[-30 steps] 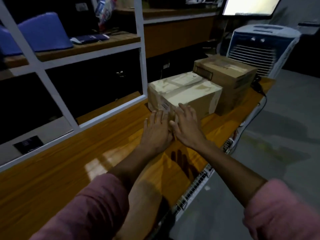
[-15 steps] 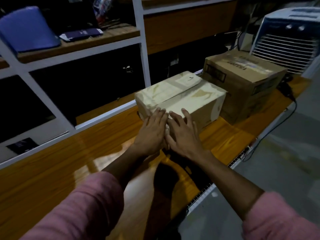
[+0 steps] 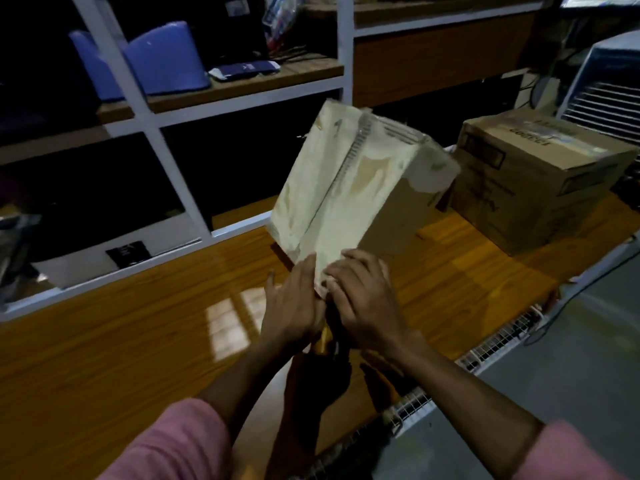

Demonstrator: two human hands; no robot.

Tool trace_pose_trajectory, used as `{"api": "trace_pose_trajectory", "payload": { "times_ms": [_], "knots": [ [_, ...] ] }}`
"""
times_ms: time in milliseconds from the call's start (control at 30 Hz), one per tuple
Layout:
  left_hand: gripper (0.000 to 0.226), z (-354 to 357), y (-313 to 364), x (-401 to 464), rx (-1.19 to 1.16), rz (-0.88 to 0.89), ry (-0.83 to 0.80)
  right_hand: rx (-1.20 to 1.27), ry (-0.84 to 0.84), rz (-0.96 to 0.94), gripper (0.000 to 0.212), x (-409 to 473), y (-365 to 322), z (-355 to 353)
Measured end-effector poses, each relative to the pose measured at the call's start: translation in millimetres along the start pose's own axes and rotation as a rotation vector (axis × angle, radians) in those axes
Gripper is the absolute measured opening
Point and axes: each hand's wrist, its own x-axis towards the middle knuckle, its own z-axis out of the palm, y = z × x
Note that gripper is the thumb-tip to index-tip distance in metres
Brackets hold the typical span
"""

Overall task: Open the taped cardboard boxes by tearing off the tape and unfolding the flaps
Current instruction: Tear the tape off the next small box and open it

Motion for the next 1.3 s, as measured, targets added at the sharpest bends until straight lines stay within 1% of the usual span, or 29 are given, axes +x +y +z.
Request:
{"api": "trace_pose_trajectory", "payload": {
  "times_ms": [67, 100, 133, 200, 233, 267, 300, 400, 467, 600, 700, 767, 867, 967, 1000, 1033, 1100, 1167, 1200, 1233, 1300],
  "knots": [
    [0.074, -20, -6, -9, -0.075, -0.107, 0.074, 0.085, 0.109, 0.020, 0.021, -3, -20, -1],
    [0.074, -31, -7, -10, -0.105, -0.114, 0.152, 0.124, 0.143, 0.045, 0.019, -3, -26, -3],
    [0.074, -45, -7, -10, -0.114, -0.081, 0.264, 0.158, 0.169, 0.069, 0.018, -2, -32, -5],
    [0.073, -74, -2, 0, -0.109, 0.060, 0.535, 0.176, 0.233, 0.097, 0.018, 2, -37, -8],
    [0.072, -89, 2, 5, -0.109, 0.129, 0.634, 0.172, 0.265, 0.097, 0.019, 3, -37, -9],
    [0.069, -102, 8, 10, -0.100, 0.182, 0.682, 0.174, 0.284, 0.099, 0.019, 4, -37, -9],
    [0.065, -112, 12, 13, -0.070, 0.213, 0.687, 0.186, 0.291, 0.104, 0.019, 5, -37, -9],
    [0.053, -125, 14, 7, 0.117, 0.219, 0.626, 0.231, 0.281, 0.137, 0.022, 6, -39, -9],
    [0.051, -126, 8, -2, 0.192, 0.221, 0.600, 0.244, 0.272, 0.158, 0.025, 7, -41, -8],
    [0.048, -133, -5, -21, 0.205, 0.184, 0.636, 0.283, 0.274, 0.210, 0.027, 14, -43, -5],
    [0.046, -140, -27, -46, 0.218, 0.123, 0.664, 0.280, 0.282, 0.158, 0.028, 19, -49, -2],
    [0.042, -149, -44, -67, 0.197, 0.049, 0.691, 0.283, 0.293, 0.116, 0.028, 21, -56, 0],
    [0.042, -170, -62, -96, 0.057, -0.152, 0.737, 0.313, 0.299, 0.110, 0.028, 24, -70, 3],
    [0.044, -190, -74, -115, -0.025, -0.271, 0.796, 0.348, 0.255, 0.102, 0.032, 30, -81, 9],
    [0.044, -194, -77, -117, -0.011, -0.305, 0.769, 0.357, 0.228, 0.090, 0.031, 32, -84, 13],
    [0.045, -196, -81, -118, 0.051, -0.354, 0.703, 0.367, 0.198, 0.076, 0.027, 33, -86, 16],
    [0.047, -194, -88, -115, 0.239, -0.480, 0.472, 0.390, 0.132, 0.055, 0.021, 36, -91, 24],
    [0.051, -182, -99, -116, 0.290, -0.574, 0.225, 0.387, 0.067, 0.046, 0.017, 39, -96, 31],
    [0.052, -174, -106, -119, 0.287, -0.601, 0.138, 0.378, 0.032, 0.046, 0.015, 40, -100, 34],
    [0.051, -166, -113, -124, 0.286, -0.611, 0.081, 0.367, -0.004, 0.056, 0.012, 41, -102, 37],
    [0.049, -158, -122, -135, 0.283, -0.606, 0.073, 0.345, -0.087, 0.095, 0.011, 45, -105, 44]
  ]
}}
